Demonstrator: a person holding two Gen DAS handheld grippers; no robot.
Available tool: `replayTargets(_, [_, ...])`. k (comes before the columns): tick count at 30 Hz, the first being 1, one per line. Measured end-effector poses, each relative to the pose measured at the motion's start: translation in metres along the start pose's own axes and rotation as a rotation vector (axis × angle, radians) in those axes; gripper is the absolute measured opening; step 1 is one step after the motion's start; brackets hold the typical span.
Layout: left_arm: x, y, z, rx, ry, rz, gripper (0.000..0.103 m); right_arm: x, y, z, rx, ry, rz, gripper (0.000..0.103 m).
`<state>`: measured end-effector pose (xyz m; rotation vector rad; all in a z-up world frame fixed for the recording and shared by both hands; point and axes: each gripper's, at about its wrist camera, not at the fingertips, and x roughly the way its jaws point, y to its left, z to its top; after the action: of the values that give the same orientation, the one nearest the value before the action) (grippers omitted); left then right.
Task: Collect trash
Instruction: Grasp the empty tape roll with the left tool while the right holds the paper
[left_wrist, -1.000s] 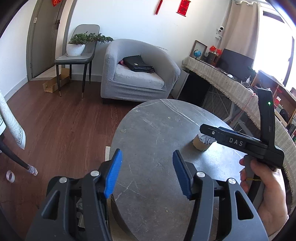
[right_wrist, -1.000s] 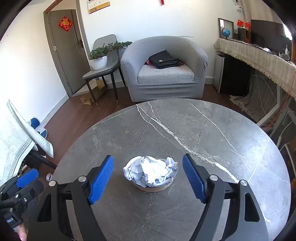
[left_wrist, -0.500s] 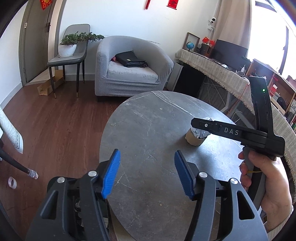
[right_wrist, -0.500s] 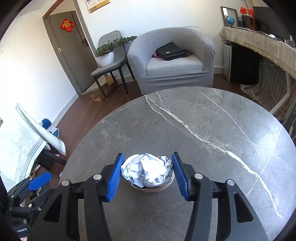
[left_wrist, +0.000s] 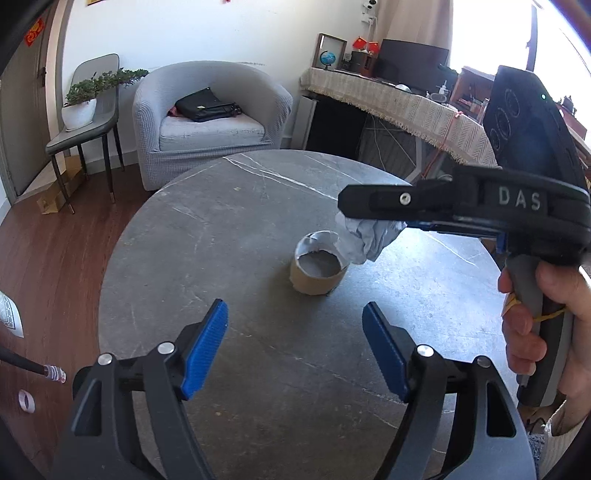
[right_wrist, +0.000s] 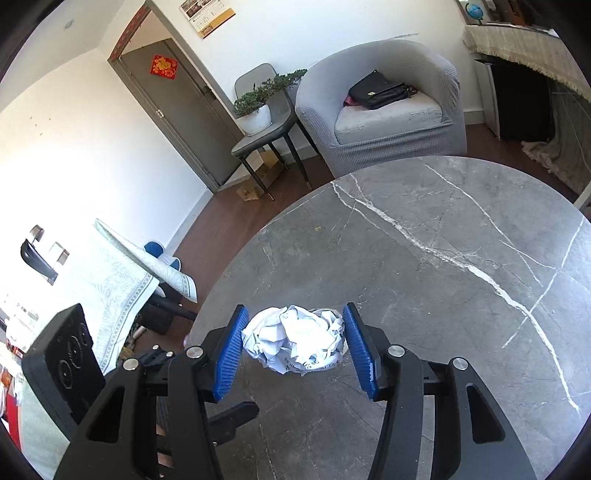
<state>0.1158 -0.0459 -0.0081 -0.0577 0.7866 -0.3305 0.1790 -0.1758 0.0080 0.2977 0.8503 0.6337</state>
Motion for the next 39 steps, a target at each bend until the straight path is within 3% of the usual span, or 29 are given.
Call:
replayTargets(8, [0.023, -0.012, 0.012, -0.011, 0.019, 0.058, 0.079, -0.034, -0.040, 0.000, 0.104, -0.084, -0.009, 0.053])
replayTargets(24, [0.059, -0.026, 0.032, -0.096, 0.081, 0.059, 0.079, -0.049, -0.071, -0.009, 0.144, -0.071, -0.008, 0.054])
replayTargets(26, [0.062, -0.027, 0.034, -0.092, 0.084, 0.066, 0.077, -0.050, -0.073, -0.011, 0.145, -0.066, -0.005, 0.054])
replayTargets(31, [0.063, -0.027, 0.035, -0.107, 0.074, 0.114, 0.052, -0.056, -0.078, -0.013, 0.144, -0.068, -0.007, 0.054])
replayTargets(39, [0.053, -0.025, 0.030, -0.124, 0.057, 0.083, 0.050, -0.059, -0.079, -0.013, 0.159, -0.075, 0.000, 0.054])
